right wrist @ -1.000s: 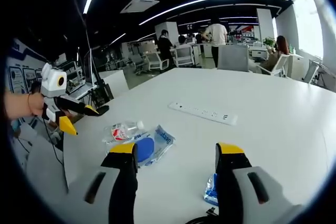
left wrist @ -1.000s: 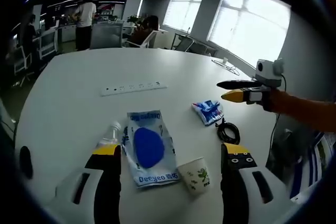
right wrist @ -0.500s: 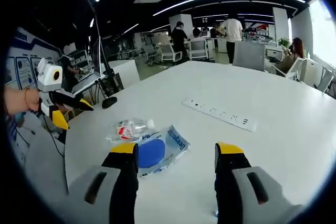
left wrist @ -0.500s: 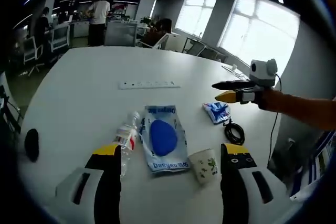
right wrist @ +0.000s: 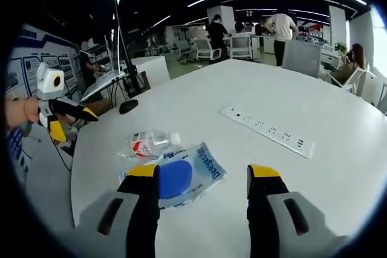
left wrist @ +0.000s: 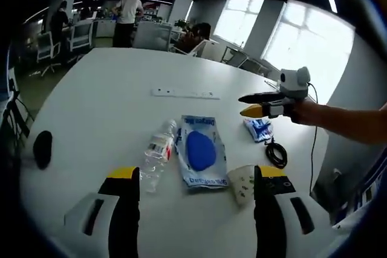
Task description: Arrange the tabletop items into an orderly group along one side of the table until the central work area is clear of visible clutter.
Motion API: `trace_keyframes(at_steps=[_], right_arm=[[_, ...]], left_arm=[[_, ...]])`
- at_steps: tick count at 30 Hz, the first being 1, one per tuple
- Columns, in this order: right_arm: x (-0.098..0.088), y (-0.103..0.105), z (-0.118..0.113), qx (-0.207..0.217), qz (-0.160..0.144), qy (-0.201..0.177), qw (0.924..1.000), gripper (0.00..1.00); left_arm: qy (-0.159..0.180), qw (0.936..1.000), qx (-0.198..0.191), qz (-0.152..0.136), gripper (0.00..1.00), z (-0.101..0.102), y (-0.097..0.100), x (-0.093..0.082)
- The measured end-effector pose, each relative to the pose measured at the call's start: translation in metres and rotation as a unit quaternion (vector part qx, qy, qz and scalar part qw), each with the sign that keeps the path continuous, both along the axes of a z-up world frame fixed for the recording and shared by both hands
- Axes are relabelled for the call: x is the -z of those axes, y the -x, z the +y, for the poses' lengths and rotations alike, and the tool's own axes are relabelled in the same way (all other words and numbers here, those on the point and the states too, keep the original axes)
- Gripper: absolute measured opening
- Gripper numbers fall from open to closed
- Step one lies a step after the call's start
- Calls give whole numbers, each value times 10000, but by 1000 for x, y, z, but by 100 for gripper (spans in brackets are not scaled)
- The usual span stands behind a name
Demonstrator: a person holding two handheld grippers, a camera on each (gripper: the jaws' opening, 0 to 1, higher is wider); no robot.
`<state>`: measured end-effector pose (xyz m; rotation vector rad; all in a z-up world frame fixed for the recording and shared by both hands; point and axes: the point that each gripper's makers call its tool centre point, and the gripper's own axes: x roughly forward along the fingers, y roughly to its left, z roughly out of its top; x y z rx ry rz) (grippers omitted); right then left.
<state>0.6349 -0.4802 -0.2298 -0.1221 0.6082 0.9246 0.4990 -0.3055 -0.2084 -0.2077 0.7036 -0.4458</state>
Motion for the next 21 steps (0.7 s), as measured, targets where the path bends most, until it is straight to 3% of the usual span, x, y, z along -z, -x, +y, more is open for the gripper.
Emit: trace_keyframes(at_steps=[21], right_arm=[[61,-31,34,-579,431,411,9965,52]], left_arm=[[136,9995,-270,134,78,27,0,16]])
